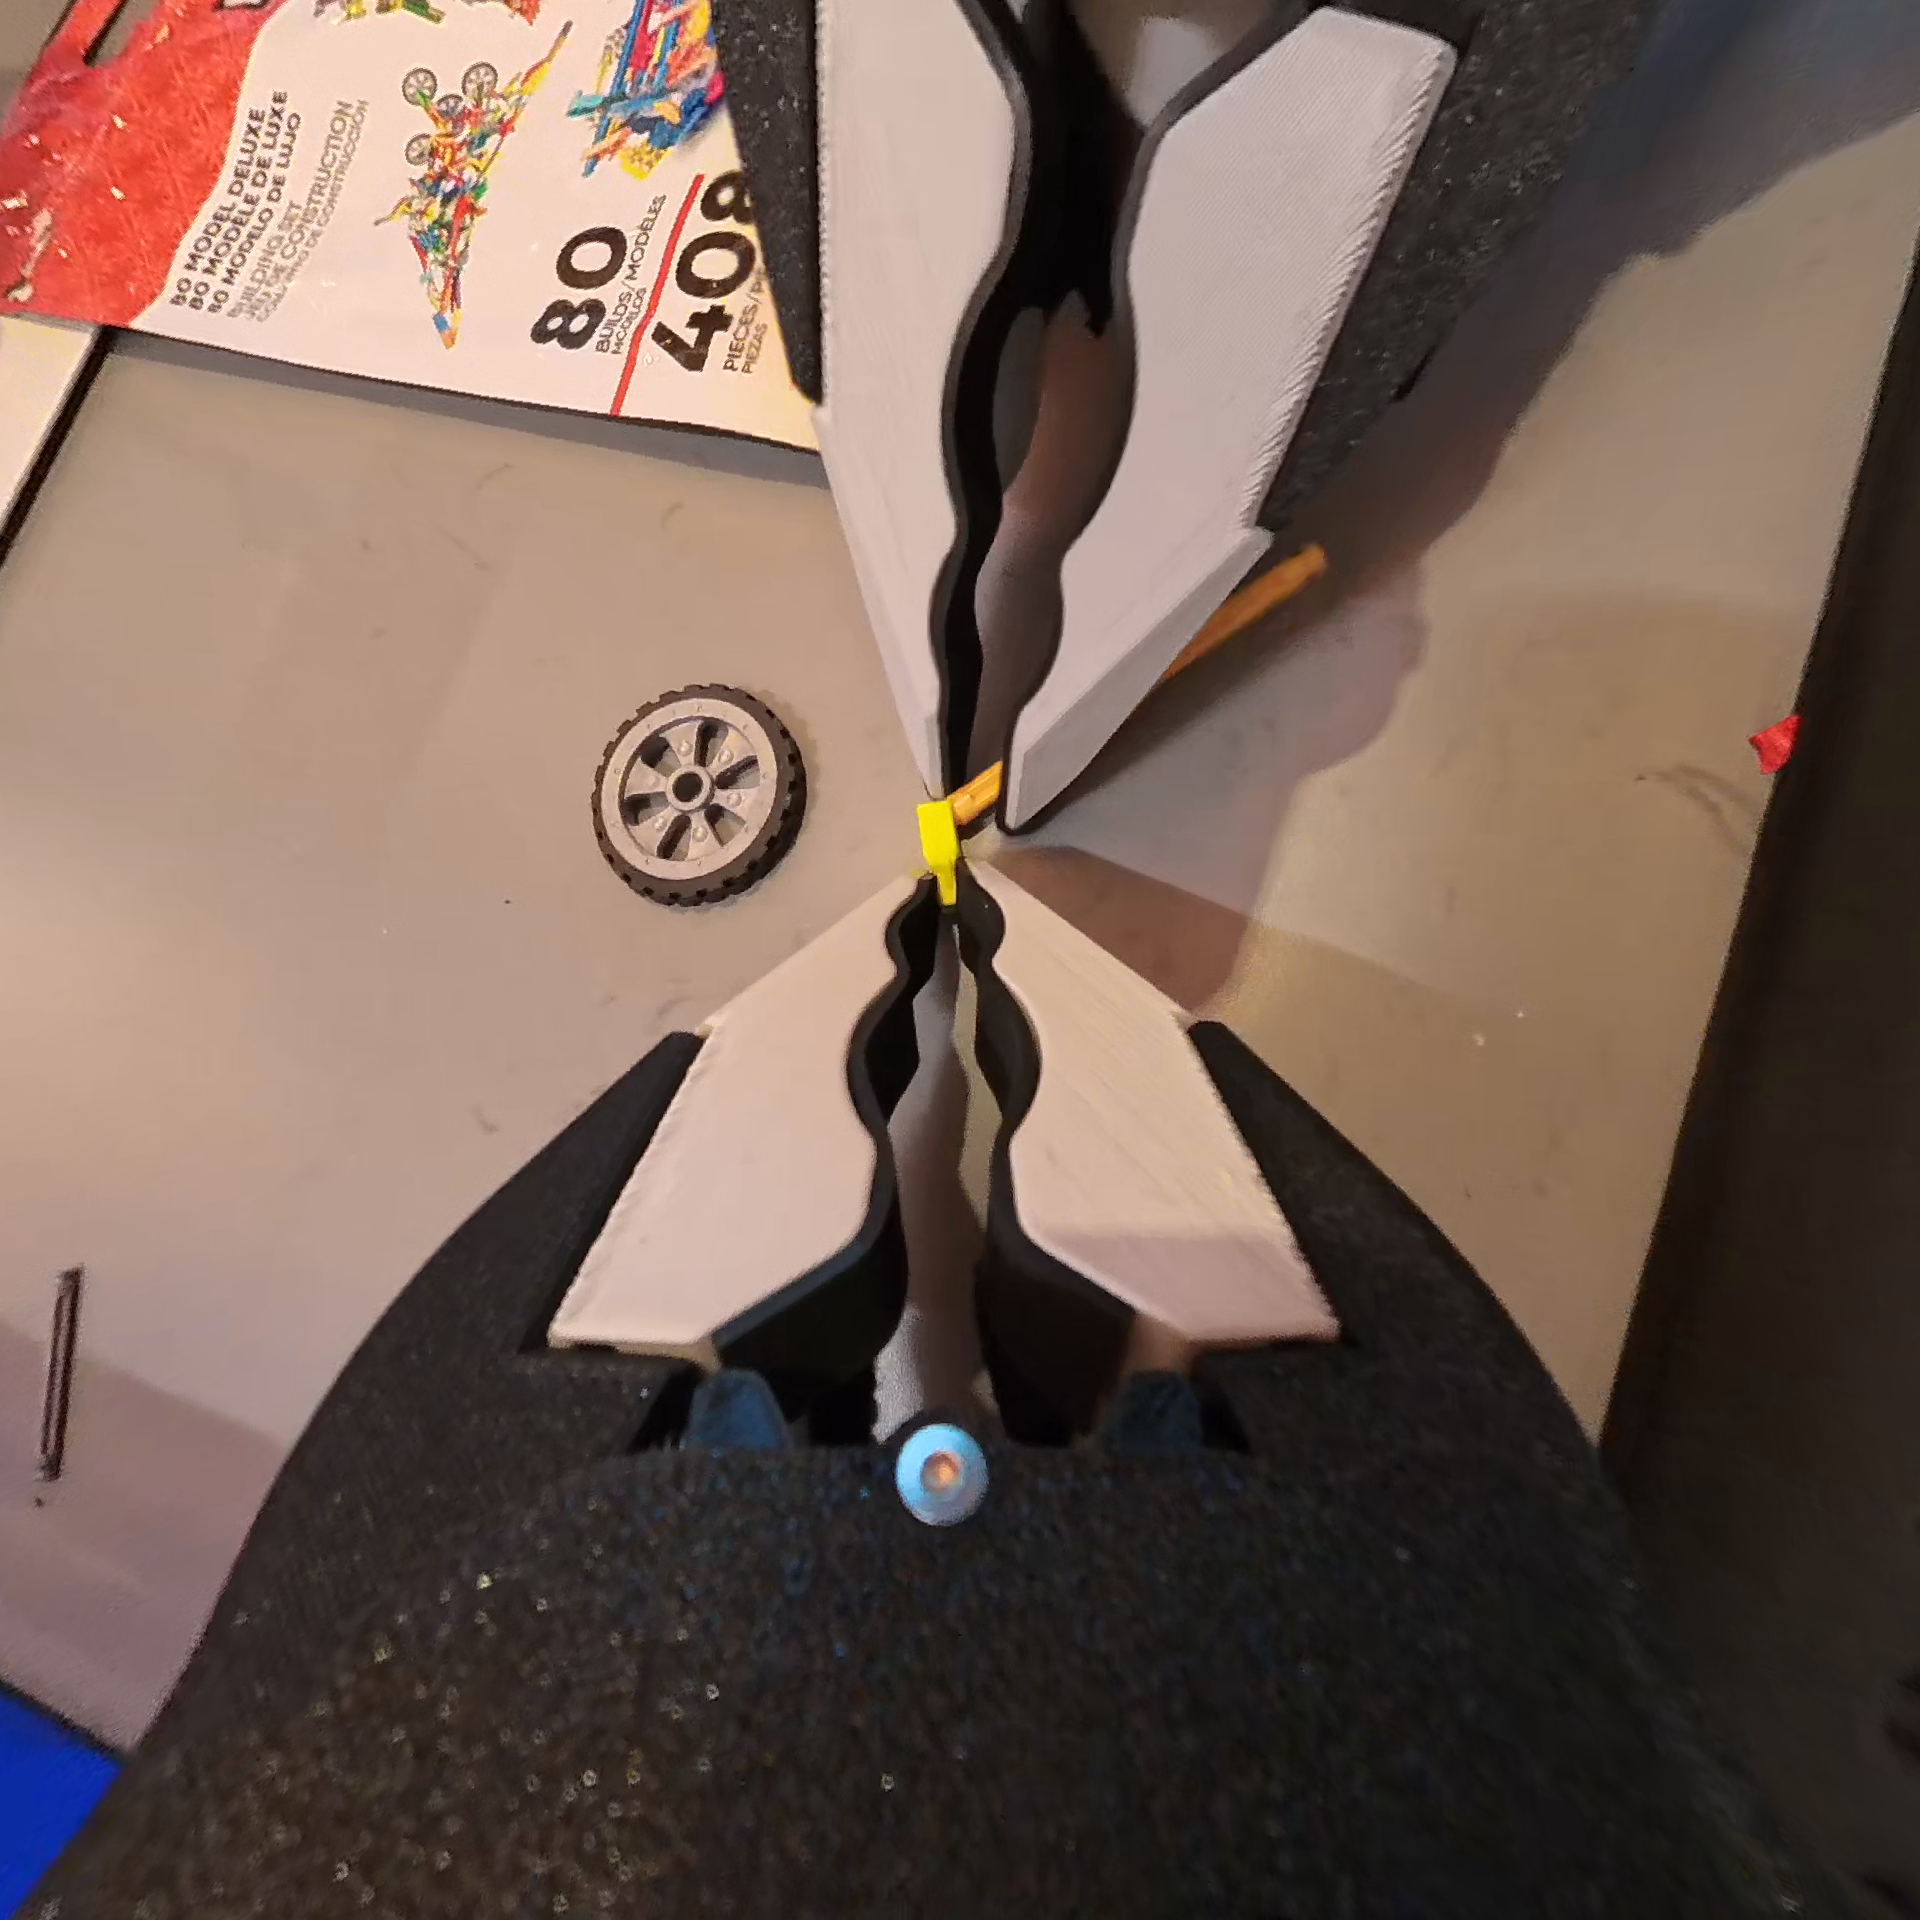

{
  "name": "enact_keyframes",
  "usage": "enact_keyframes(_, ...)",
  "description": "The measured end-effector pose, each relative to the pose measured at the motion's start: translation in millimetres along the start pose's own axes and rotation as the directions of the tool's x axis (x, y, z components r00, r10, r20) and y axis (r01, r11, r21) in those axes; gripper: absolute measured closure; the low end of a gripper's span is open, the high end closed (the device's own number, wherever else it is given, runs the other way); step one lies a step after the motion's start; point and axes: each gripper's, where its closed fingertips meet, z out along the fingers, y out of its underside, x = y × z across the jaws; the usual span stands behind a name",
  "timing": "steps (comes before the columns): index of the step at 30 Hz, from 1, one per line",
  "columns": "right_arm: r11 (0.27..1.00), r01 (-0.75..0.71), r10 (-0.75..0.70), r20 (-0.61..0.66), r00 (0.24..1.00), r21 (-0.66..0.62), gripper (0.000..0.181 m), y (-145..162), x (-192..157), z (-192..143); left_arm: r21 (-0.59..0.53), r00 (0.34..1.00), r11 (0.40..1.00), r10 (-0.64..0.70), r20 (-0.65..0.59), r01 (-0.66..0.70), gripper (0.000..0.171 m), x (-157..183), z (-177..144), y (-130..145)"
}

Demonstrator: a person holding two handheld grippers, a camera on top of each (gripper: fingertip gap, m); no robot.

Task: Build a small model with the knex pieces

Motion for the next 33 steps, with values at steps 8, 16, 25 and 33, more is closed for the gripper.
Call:
enact_keyframes(8,0.999,0.016,-0.018,-0.047,0.999,-0.037,0.174,1.5,-0.4,-1.2,-0.002,1.0,1.0,-0.007,0.011,0.007,0.17,0.9,1.0,-1.3)
enact_keyframes(16,0.998,0.06,-0.061,-0.068,0.996,-0.01,0.181,-3.7,0.3,0.3,-0.002,1.0,1.0,0.01,0.021,-0.01,0.171,0.9,1.6,-2.3)
enact_keyframes(25,0.995,0.099,-0.098,-0.067,0.993,0.013,0.181,-4.9,-0.4,0.2,0.007,1.0,1.0,0.015,0.003,-0.015,0.171,0.8,2.0,-3.3)
enact_keyframes(33,0.995,0.095,-0.093,-0.061,0.994,0.033,0.181,-5.9,0.0,0.1,0.013,0.999,0.999,0.038,-0.015,-0.037,0.171,0.1,2.4,-3.7)
